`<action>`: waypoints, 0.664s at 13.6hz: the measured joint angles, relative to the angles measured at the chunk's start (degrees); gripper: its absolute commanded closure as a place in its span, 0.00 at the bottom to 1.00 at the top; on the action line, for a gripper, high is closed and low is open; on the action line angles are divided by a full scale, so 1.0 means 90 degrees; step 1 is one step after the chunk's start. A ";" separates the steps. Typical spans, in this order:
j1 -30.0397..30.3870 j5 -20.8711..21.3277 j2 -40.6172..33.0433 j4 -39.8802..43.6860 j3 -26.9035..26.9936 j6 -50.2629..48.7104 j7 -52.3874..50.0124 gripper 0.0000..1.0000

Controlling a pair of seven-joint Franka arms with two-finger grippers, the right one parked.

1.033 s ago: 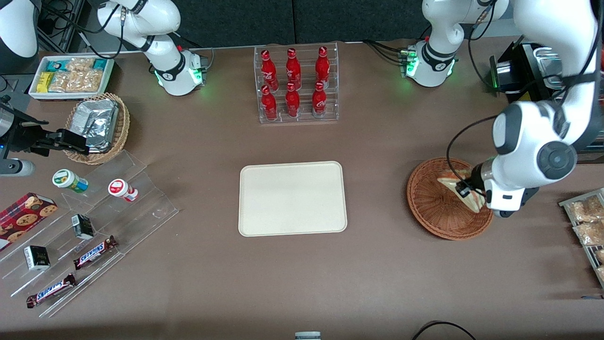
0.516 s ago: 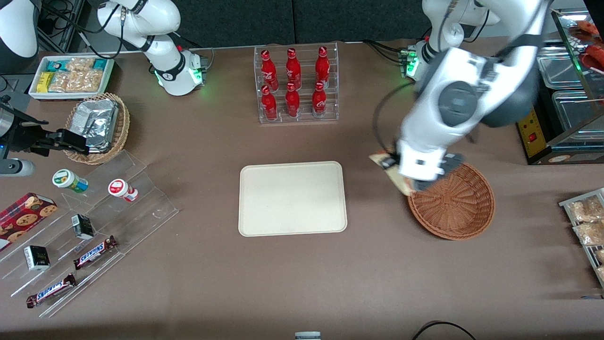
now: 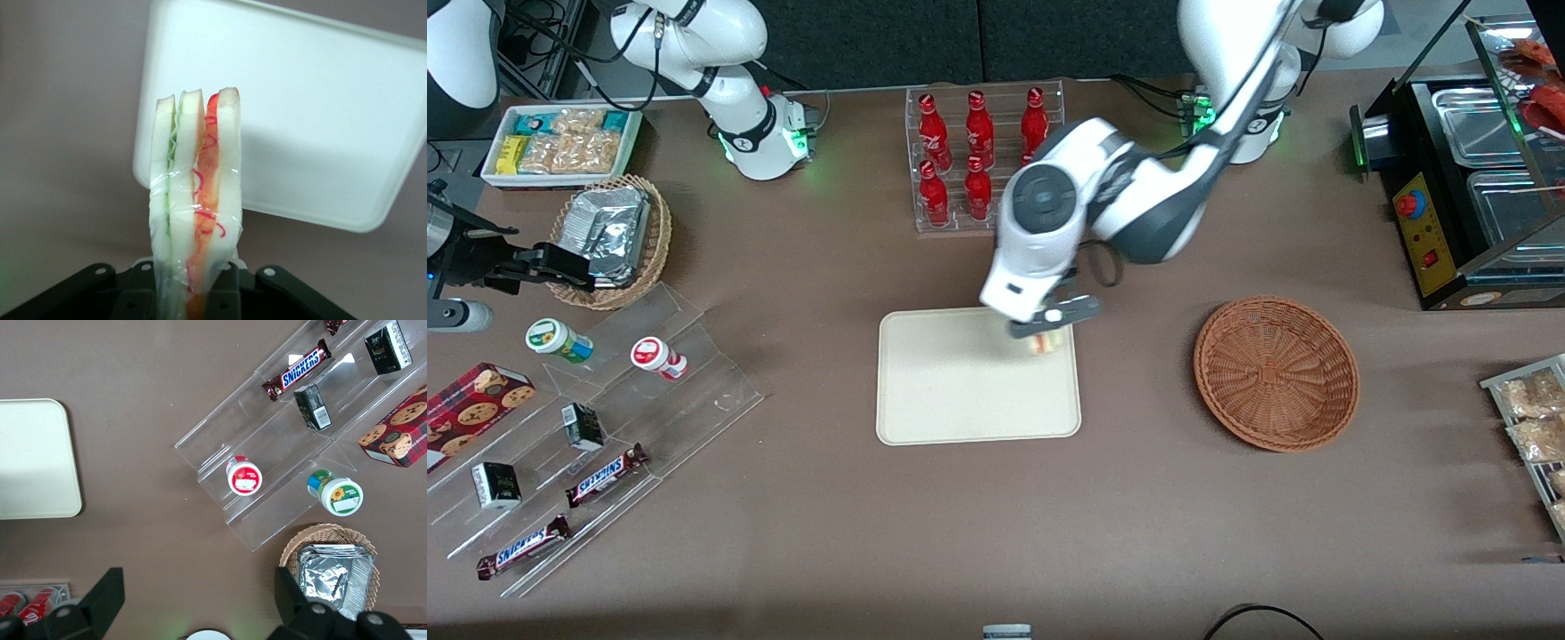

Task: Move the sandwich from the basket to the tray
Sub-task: 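Lower the sandwich onto the tray center and open the left gripper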

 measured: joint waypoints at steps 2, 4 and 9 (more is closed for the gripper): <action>-0.0097 0.0037 0.0579 0.0578 0.0008 0.0210 0.0598 0.93; -0.0110 0.0309 0.1018 0.0893 0.0014 0.0555 0.0821 0.94; -0.0120 0.0738 0.1818 0.0995 0.0021 0.1721 0.0880 0.96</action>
